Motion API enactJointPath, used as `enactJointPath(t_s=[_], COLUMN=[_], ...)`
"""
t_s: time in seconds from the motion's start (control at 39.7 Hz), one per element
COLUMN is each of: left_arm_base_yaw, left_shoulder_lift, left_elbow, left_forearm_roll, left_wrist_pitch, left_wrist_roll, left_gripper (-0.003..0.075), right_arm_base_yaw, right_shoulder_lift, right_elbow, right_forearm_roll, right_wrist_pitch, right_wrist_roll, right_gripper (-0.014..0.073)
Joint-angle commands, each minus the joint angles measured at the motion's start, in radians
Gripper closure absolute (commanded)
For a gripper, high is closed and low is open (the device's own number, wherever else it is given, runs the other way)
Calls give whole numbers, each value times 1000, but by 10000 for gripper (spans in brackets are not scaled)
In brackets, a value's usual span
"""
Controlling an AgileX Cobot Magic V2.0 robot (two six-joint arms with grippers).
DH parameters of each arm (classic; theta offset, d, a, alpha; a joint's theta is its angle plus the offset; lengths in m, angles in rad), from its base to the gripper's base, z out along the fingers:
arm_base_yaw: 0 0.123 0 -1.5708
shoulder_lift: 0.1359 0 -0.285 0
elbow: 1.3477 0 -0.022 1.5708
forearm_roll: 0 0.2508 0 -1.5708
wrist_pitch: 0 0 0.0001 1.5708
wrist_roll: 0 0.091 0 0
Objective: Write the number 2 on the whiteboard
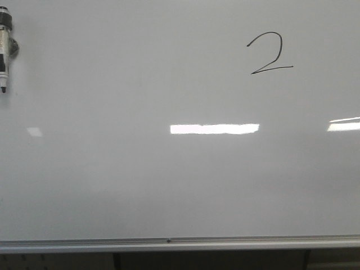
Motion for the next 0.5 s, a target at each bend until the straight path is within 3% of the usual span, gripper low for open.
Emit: enactJointPath(t_s=[0.0, 0.48], left_arm_base_yaw=[-8, -8], left_shoulder_lift=[-22, -22], left_elbow=[25, 25], left_forearm_roll=[-8, -8], left_wrist_pitch=[-83, -83], left_wrist_roll=[-9, -9], left_gripper=[740, 740], right_arm_base_yaw=[-20, -22], right_shoulder_lift=[-17, -17], right_elbow=[27, 36], right_forearm_roll=[1, 1], right_wrist_pitch=[-190, -217], right_wrist_roll=[-5, -5], right_gripper=[662, 662])
